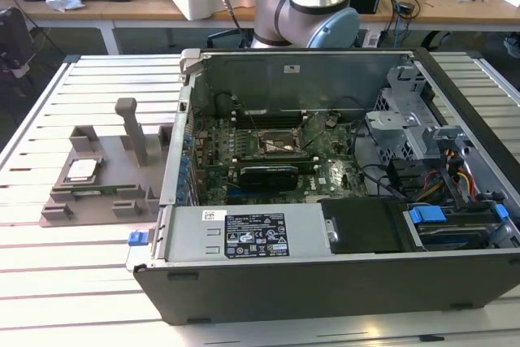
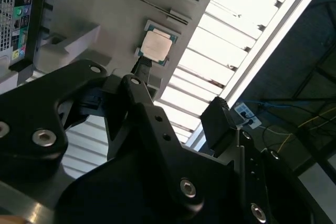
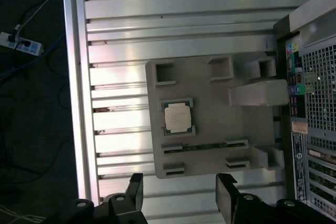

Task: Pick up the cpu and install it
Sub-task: 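Pick up the cpu and move it towards the insertion slot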

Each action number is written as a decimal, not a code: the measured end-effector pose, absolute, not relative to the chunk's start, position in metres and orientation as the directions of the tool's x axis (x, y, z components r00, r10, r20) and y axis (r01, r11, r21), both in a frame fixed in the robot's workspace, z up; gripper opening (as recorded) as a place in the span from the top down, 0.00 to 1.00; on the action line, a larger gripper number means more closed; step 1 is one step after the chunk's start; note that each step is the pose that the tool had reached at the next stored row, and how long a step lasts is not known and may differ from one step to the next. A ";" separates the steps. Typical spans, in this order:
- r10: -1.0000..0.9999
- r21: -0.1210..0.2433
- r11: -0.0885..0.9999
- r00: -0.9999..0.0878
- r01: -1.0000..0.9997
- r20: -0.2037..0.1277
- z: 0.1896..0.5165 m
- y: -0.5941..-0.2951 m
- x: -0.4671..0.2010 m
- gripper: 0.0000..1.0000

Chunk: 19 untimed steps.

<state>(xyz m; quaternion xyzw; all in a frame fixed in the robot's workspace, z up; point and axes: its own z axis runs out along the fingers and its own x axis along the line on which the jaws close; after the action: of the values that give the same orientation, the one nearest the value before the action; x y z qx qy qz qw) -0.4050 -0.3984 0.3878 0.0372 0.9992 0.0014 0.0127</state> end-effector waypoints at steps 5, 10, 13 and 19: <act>0.074 0.003 0.997 -0.997 0.074 -0.025 0.383 -0.398 -0.401 0.34; 0.074 0.003 0.997 -0.997 0.074 -0.025 0.378 -0.398 -0.395 0.34; 0.074 0.003 0.997 -0.997 0.074 -0.025 0.372 -0.398 -0.388 0.34; 0.074 0.003 0.997 -0.997 0.074 -0.024 0.363 -0.398 -0.369 0.34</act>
<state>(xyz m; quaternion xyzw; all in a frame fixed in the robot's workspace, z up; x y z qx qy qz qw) -0.3687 -0.3980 0.3633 0.0371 0.9992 0.0010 0.0120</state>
